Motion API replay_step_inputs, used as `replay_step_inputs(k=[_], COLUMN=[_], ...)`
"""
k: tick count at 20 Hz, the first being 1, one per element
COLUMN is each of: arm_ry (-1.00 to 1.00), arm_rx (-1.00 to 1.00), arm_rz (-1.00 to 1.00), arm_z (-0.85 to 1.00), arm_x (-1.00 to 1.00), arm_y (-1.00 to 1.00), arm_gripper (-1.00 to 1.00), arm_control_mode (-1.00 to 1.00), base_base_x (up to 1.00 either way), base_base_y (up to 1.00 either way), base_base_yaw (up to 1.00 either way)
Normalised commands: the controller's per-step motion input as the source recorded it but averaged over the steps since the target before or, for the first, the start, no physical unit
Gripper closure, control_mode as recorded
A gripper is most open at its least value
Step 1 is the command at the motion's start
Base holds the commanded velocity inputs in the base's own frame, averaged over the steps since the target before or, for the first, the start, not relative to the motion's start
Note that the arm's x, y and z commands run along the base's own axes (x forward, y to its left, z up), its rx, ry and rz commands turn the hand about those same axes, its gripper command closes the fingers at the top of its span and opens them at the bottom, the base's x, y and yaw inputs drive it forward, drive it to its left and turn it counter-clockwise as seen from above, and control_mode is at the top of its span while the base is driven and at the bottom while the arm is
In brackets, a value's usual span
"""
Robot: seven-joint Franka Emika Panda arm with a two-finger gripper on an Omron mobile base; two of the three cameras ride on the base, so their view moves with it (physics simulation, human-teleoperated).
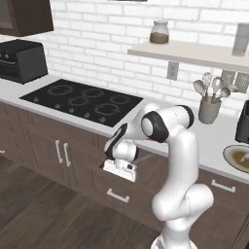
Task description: Pick up the knife from the drawer and place it on the cutting board. Then place the meat from the plate to the cutting board.
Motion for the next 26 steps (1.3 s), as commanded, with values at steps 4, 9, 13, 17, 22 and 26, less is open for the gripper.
replay_step_inputs(k=[4,9,13,17,22,26], arm_ry=[0.00,-0.04,-0.07,-0.01,-0.01,-0.03], arm_rx=[0.00,-0.01,-0.08,-0.06,-0.02,0.00], arm_rz=[0.00,-0.02,-0.05,-0.07,-0.13,-0.17], arm_z=[0.18,0.33,0.41,0.09,0.00,0.01], arm_x=[-0.31,-0.01,0.02,0.11,0.13,0.28], arm_y=[0.42,-0.01,-0.24,-0.46,-0.43,-0.21], arm_gripper=[-1.00,-1.00,-1.00,-1.00,-1.00,-1.00], arm_control_mode=[-1.00,-1.00,-1.00,-1.00,-1.00,-1.00], base_base_x=[0.00,0.00,0.00,0.00,0.00,0.00], base_base_y=[0.00,0.00,0.00,0.00,0.00,0.00], base_base_yaw=[0.00,0.00,0.00,0.00,0.00,0.00])
